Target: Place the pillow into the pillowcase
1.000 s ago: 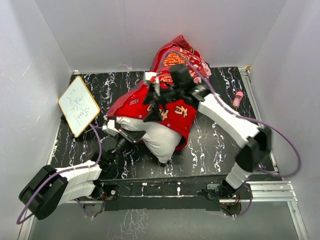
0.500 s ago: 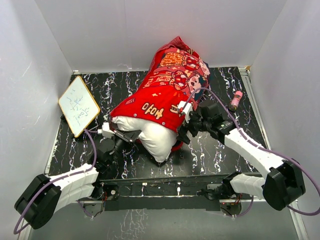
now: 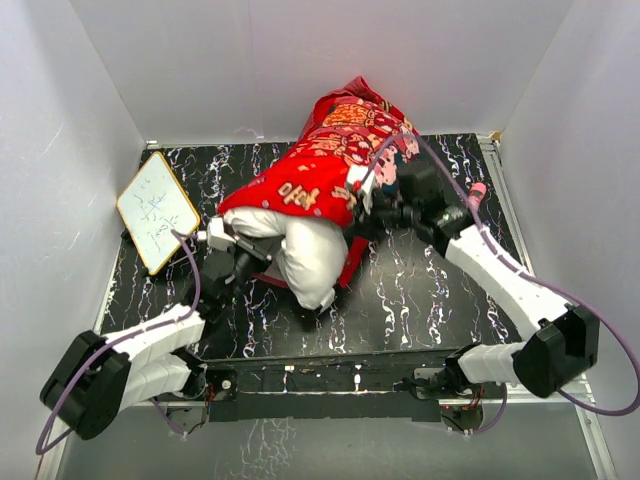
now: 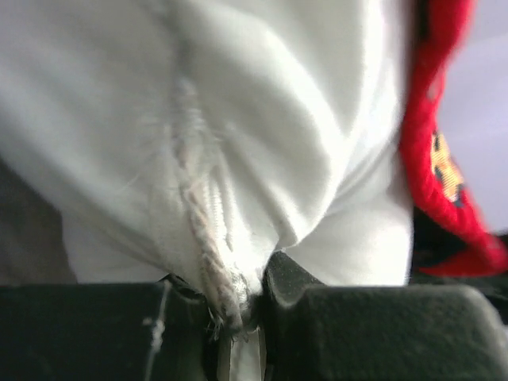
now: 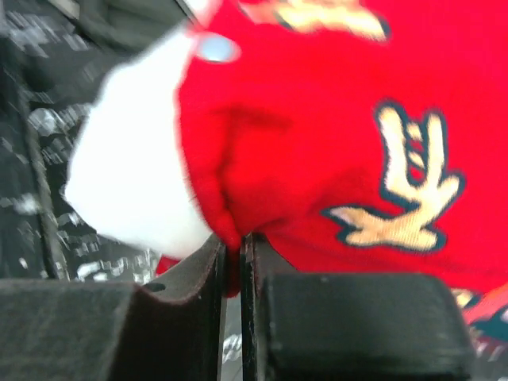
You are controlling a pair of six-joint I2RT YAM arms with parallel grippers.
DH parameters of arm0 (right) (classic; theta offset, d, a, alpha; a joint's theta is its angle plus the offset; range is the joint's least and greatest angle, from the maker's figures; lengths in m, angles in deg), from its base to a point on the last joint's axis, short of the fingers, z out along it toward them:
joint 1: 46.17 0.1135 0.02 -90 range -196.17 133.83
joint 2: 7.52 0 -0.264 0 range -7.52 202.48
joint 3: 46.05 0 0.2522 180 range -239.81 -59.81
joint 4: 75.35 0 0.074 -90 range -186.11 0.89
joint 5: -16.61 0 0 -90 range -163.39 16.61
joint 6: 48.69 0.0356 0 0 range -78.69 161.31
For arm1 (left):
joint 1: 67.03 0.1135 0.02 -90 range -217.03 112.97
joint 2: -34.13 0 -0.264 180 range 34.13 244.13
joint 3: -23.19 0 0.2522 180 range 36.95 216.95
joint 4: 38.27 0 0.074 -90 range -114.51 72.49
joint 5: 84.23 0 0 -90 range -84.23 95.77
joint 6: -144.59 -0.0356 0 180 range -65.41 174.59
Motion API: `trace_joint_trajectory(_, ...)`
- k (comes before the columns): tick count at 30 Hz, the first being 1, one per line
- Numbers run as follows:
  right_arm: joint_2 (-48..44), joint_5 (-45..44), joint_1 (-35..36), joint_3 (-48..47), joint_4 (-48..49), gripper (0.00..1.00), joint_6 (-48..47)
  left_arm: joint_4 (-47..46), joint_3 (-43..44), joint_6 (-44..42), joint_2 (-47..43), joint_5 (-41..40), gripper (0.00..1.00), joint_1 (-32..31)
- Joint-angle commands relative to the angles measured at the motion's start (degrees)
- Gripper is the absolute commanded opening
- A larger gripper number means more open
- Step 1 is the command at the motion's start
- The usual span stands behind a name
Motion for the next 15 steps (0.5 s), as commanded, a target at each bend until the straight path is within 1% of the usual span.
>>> trace_joint_trajectory(1,4.81,29.0,3.37,-27.05,-1.15,0.08,-0.28,-6.68,12.72,-7.77,7.68,-0.59,0.04,2.24)
trace_joint_trajectory(2,6.42,31.7,3.81,-32.77,0.99,0.08,2.98,-7.69,14.58,-7.77,10.43,0.03,0.02,2.34)
trace_joint_trajectory(4,8.91,36.74,4.12,-35.7,8.0,0.08,11.83,-9.61,18.23,-7.11,15.54,2.3,0.01,2.24)
trace_joint_trajectory(5,9.5,38.46,4.17,-34.29,11.64,0.08,15.77,-10.55,18.86,-6.27,17.55,2.63,0.01,2.15)
trace_joint_trajectory(7,9.14,36.94,4.22,-26.6,16.8,0.08,20.68,-12.67,18.58,-5.31,19.61,3.21,0.01,1.79)
trace_joint_trajectory(8,9.05,33.77,4.18,-23.02,14.76,0.08,17.82,-13.3,17.83,-5.21,19.69,3.45,0.01,1.72)
trace_joint_trajectory(10,9.86,25.72,3.81,-17.95,5.91,0.08,10.48,-13.05,15.53,-5.27,19.66,4.41,0.05,1.71)
trace_joint_trajectory(11,10.45,22.05,3.3,-15.5,3.05,0.08,8.21,-12.54,13.98,-5.56,19.02,5.18,0.09,1.67)
trace_joint_trajectory(12,10.79,18.85,2.54,-12.71,1.15,0.08,6.67,-11.83,12.33,-6.17,17.77,6.04,0.17,1.65)
trace_joint_trajectory(13,10.86,17.73,1.18,-9.82,0.49,0.08,6.06,-9.83,10.71,-6.95,15.54,6.93,0.26,1.69)
trace_joint_trajectory(14,10.37,17.76,-0.05,-7.12,0.56,0.08,5.49,-7.38,9.05,-7.82,13.4,7.91,0.41,1.69)
trace_joint_trajectory(15,9.55,18.02,-1.07,-4.53,1.47,0.08,5.26,-4.45,7.59,-8.75,10.87,8.77,0.51,1.73)
